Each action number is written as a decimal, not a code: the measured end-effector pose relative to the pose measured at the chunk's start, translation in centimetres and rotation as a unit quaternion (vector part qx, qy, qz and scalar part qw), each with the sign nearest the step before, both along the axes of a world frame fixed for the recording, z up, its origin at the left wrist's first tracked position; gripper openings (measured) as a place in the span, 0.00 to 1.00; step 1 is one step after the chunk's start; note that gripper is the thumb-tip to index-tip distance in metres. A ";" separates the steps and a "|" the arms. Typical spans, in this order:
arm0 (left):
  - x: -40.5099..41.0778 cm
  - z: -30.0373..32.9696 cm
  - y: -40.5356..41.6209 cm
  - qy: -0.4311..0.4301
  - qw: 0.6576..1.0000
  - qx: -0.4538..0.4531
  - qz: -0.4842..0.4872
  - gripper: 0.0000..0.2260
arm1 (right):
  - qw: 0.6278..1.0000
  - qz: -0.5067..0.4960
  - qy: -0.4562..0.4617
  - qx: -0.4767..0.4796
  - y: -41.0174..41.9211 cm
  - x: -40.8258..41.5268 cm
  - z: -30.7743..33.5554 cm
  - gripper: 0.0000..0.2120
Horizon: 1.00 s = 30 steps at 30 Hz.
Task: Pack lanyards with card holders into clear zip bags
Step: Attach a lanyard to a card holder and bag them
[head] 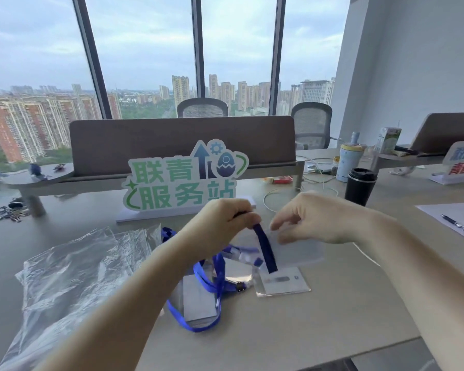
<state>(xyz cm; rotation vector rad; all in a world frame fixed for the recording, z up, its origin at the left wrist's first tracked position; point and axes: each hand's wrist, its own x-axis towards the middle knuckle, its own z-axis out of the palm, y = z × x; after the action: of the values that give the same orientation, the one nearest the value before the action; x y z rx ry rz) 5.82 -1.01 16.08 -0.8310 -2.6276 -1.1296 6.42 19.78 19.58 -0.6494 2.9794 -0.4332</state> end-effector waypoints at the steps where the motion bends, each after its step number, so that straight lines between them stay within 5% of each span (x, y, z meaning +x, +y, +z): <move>1: 0.0 0.3 -0.4 -0.020 1.000 0.013 -0.012 0.11 | 0.997 0.028 -0.057 -0.054 0.1 0.3 -0.1 0.12; 4: 0.4 -0.1 -1.2 -0.107 0.982 0.140 -0.067 0.12 | 0.951 0.108 -0.131 -0.259 0.0 1.1 -0.4 0.12; 9: 2.0 -3.5 -0.9 -0.152 0.956 0.250 -0.028 0.14 | 0.851 0.052 -0.038 -0.521 -1.3 0.4 -1.2 0.08; 11: 2.2 -4.5 -0.8 -0.119 0.979 0.165 0.004 0.12 | 0.893 -0.016 0.081 -0.443 -1.6 -0.6 -1.9 0.09; 14: 2.6 -4.7 -1.5 -0.054 0.998 0.009 0.029 0.10 | 0.958 -0.060 0.224 -0.167 -2.2 -0.8 -2.3 0.12; 18: 2.7 -3.2 -2.8 0.003 0.999 -0.043 0.024 0.08 | 0.997 0.021 0.074 -0.027 -3.2 0.5 -2.1 0.10; 21: 2.5 -2.1 -3.6 0.010 0.999 -0.028 0.025 0.07 | 0.985 0.093 -0.095 -0.107 -3.2 0.6 -2.8 0.06; 25: 3.1 -2.1 -4.4 -0.135 0.974 0.182 -0.031 0.09 | 0.915 0.170 -0.211 -0.298 -3.2 1.0 -3.5 0.07; 30: 4.3 -3.7 -3.3 -0.255 0.851 0.451 -0.082 0.08 | 0.832 0.130 -0.174 -0.510 -4.1 0.7 -4.4 0.14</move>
<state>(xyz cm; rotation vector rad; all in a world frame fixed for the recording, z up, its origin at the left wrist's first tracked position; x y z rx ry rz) 10.09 -4.27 12.36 -0.5745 -1.8838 -2.6018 7.16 15.70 15.17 -0.8622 2.0641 -1.8964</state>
